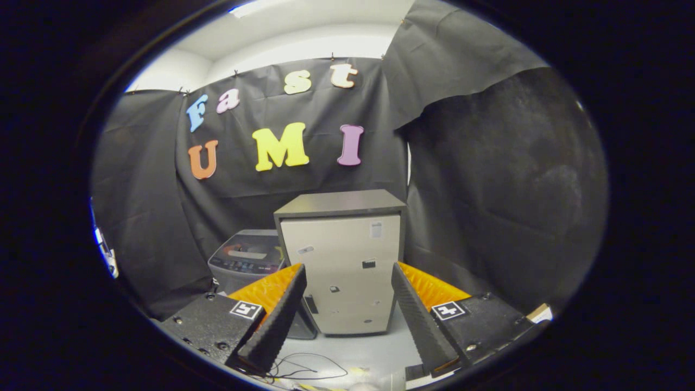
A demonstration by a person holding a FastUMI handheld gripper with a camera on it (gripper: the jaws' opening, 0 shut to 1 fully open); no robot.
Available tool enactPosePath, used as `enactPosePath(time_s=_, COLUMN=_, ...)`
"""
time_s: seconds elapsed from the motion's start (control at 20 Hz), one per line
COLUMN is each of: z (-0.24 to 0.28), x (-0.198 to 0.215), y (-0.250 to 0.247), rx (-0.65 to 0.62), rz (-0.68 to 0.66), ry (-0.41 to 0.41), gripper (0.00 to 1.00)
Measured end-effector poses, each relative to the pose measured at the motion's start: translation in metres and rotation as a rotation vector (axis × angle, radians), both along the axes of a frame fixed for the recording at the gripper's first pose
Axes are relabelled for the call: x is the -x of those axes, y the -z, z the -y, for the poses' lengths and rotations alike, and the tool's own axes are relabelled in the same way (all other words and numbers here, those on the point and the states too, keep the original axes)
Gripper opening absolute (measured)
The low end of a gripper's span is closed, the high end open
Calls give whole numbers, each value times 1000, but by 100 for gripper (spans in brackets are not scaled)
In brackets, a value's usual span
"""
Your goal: Put the clothes into the washing machine and then close the washing machine lid.
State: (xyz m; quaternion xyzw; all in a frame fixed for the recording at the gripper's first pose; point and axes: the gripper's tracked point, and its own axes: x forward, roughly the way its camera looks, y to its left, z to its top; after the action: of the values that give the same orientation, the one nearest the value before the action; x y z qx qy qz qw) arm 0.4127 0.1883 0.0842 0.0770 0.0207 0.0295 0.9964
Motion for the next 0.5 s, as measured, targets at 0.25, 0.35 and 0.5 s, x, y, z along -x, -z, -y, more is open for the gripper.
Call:
enactPosePath(time_s=0.25, z=22, x=29, y=10, rx=0, rz=12, ry=15, gripper=99)
enactPosePath(time_s=0.35, z=26, x=30, y=7, rx=10, rz=23, ry=20, gripper=99)
enactPosePath(time_s=0.5, z=29, x=33, y=9, rx=18, rz=24, ry=19, gripper=99)
